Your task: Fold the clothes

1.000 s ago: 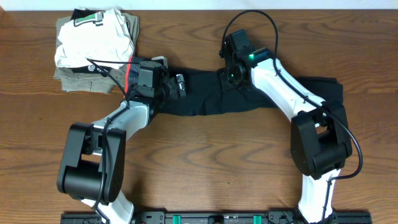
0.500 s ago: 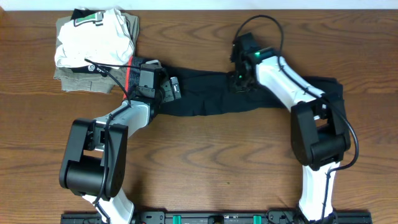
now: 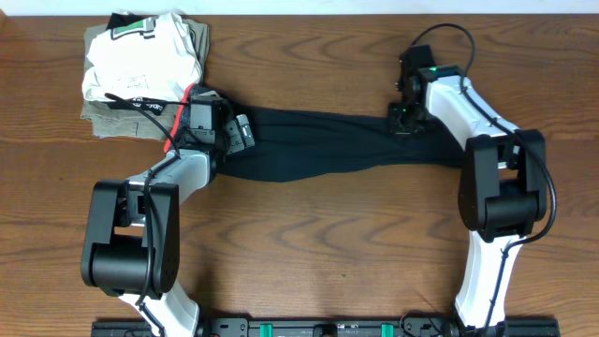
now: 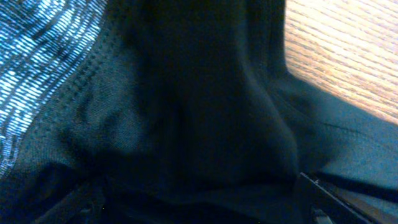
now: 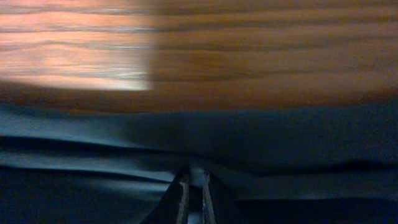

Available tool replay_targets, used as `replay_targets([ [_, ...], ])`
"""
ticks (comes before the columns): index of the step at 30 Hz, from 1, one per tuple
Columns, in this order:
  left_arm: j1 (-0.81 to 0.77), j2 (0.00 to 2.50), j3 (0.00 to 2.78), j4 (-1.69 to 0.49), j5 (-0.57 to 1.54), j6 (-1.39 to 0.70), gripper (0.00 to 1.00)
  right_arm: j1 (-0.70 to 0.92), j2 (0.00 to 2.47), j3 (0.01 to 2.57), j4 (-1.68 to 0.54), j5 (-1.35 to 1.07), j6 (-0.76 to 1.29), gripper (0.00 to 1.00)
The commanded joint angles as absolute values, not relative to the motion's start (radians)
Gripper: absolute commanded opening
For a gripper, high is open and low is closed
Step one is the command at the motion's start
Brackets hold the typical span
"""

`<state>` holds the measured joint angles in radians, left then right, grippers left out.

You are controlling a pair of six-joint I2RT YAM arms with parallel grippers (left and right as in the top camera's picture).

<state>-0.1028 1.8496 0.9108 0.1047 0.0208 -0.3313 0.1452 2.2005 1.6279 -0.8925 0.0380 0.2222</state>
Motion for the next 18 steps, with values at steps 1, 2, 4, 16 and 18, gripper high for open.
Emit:
replay_targets([
  [1, -0.076, 1.862, 0.912, 0.083, -0.02, -0.309, 0.98, 0.103, 2.206, 1.645, -0.925, 0.218, 0.214, 0.06],
  [2, -0.076, 1.862, 0.912, 0.083, -0.02, -0.307, 0.98, 0.098, 2.196, 1.655, -0.938, 0.236, 0.223, 0.06],
  [4, -0.076, 1.862, 0.912, 0.084, -0.02, -0.307, 0.98, 0.089, 2.165, 1.685, -0.97, 0.251, 0.236, 0.04],
  [16, -0.075, 1.862, 0.912, 0.095, -0.02, -0.307, 0.98, 0.193, 1.936, 1.771, -1.048, -0.217, 0.036, 0.08],
  [18, -0.075, 1.862, 0.912, 0.097, -0.02, -0.307, 0.98, 0.236, 1.954, 1.766, -1.048, -0.214, 0.027, 0.07],
])
